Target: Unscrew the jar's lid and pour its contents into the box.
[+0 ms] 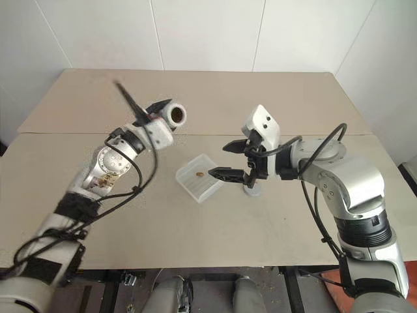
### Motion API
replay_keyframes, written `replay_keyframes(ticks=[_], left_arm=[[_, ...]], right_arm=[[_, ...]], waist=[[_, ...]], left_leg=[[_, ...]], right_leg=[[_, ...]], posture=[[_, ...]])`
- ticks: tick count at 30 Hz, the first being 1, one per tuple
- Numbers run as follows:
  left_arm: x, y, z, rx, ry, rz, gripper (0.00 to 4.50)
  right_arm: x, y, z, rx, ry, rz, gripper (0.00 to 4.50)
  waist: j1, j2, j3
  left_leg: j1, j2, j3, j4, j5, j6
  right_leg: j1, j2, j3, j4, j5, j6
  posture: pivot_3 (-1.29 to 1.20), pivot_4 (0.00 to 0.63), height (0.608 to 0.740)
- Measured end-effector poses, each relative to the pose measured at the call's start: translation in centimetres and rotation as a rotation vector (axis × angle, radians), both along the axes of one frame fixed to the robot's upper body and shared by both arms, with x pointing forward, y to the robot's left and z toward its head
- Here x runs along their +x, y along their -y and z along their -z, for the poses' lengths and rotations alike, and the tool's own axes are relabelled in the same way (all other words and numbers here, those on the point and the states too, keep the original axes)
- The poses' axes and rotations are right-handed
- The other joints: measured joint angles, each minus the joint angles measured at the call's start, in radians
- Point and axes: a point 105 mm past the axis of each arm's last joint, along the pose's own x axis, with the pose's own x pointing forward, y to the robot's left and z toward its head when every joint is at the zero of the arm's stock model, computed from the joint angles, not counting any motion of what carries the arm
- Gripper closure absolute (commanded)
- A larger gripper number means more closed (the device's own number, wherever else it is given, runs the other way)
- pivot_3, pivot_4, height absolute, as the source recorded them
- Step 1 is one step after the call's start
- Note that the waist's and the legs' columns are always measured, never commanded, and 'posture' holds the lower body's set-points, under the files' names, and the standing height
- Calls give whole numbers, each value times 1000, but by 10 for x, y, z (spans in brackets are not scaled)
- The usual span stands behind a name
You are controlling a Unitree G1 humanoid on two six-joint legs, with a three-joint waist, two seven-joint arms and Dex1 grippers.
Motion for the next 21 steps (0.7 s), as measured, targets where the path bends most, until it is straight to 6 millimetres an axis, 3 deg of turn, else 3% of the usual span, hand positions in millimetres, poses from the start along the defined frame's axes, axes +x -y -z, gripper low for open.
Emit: replay_keyframes(ticks=[3,6,11,15,21], left_arm=[[-8,-22,1,-279,-205,23,2564],[-12,-35,18,-466,-356,7,2564],[-18,-45,61,-534,-493,-51,2564],[-19,-42,80,-555,-517,-55,2564],[-21,-38,103,-492,-501,-80,732]], right_arm=[[4,3,1,15,1,29,36],[7,7,-2,39,13,61,36],[10,8,0,55,13,93,36],[10,9,0,58,15,102,36],[11,9,-2,65,26,112,0]], waist=[[-8,0,0],[-11,0,0],[-10,0,0],[-3,0,0],[3,0,0]], left_leg=[[2,0,-1,0,-1,1],[4,-1,-1,0,-1,1],[7,-2,-1,0,0,1],[8,-2,-1,0,0,1],[8,-2,-1,0,-1,1]], right_leg=[[1,0,1,1,0,0],[2,1,1,1,0,0],[5,1,2,1,0,0],[6,1,2,-1,1,0],[6,1,2,-1,1,0]], posture=[[0,150,740],[0,150,740],[0,150,740],[0,150,740],[0,150,740]])
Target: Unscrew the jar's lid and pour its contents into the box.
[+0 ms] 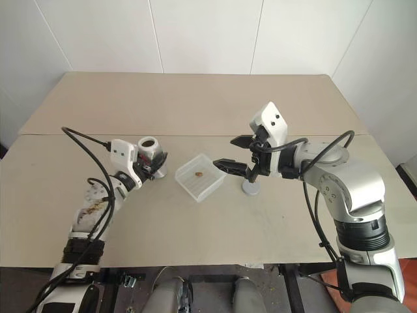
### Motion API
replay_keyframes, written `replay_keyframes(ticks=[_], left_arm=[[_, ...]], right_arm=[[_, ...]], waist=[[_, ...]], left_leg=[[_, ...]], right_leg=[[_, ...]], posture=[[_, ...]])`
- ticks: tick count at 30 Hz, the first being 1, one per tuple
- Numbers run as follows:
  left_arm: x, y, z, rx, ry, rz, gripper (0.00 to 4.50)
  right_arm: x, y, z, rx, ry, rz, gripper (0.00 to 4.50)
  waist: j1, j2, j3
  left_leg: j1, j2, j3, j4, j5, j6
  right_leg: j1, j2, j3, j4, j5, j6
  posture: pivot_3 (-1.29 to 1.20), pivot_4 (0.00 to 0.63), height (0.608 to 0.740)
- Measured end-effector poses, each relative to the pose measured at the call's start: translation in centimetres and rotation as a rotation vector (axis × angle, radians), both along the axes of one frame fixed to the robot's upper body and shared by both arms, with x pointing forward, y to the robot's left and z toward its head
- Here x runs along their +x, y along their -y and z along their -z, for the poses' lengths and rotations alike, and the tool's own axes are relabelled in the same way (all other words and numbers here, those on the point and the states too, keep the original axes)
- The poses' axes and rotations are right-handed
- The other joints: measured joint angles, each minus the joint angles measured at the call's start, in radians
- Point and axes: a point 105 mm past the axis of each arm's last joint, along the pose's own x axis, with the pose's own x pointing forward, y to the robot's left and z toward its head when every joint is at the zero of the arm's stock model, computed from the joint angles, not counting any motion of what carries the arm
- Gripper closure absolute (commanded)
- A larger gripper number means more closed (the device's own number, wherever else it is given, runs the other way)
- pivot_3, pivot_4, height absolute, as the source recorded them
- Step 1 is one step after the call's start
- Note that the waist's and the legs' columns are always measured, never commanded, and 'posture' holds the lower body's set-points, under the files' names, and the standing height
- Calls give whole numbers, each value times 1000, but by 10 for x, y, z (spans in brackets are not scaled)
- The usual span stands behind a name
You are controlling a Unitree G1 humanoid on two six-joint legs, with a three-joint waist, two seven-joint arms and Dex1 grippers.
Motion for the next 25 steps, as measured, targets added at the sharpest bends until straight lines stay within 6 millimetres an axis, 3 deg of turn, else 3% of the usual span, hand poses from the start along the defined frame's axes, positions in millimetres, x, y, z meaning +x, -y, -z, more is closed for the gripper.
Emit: replay_keyframes(ticks=[2,5,9,13,18,22,25], left_arm=[[-4,-3,8,9,-15,-12,70],[-9,-9,15,22,-29,-22,20],[-35,-26,7,92,-16,12,20],[-84,-53,-12,154,-63,108,20],[-134,-72,-56,171,-55,281,20],[-158,-78,-91,173,-14,432,20],[-160,-82,-92,168,-20,465,20]], right_arm=[[0,0,0,0,1,0,0],[0,0,0,0,2,-2,0],[-2,4,1,-10,1,-1,0],[-6,19,7,-33,-14,10,0],[-16,40,25,-55,-14,-22,0],[-19,56,35,-45,-2,-35,0],[-18,63,34,-49,5,-38,0]], waist=[[-2,0,0],[-2,0,0],[-10,0,0],[-18,0,0],[-10,1,0],[-10,2,0],[-11,3,0]], left_leg=[[0,0,0,0,0,0],[0,1,0,0,0,0],[0,2,0,-2,0,0],[0,3,0,-5,0,0],[4,3,1,-4,0,0],[13,3,2,-5,0,-1],[16,3,3,-6,0,-1]], right_leg=[[0,0,0,0,0,0],[0,0,0,0,0,0],[-1,-1,1,0,0,0],[-2,-1,2,-2,0,0],[0,-1,1,-2,-1,-1],[9,-1,2,-3,-6,-6],[11,0,3,-3,-7,-7]], posture=[[0,150,740],[0,150,740],[0,150,740],[0,150,740],[0,150,740],[0,150,740],[0,150,740]])
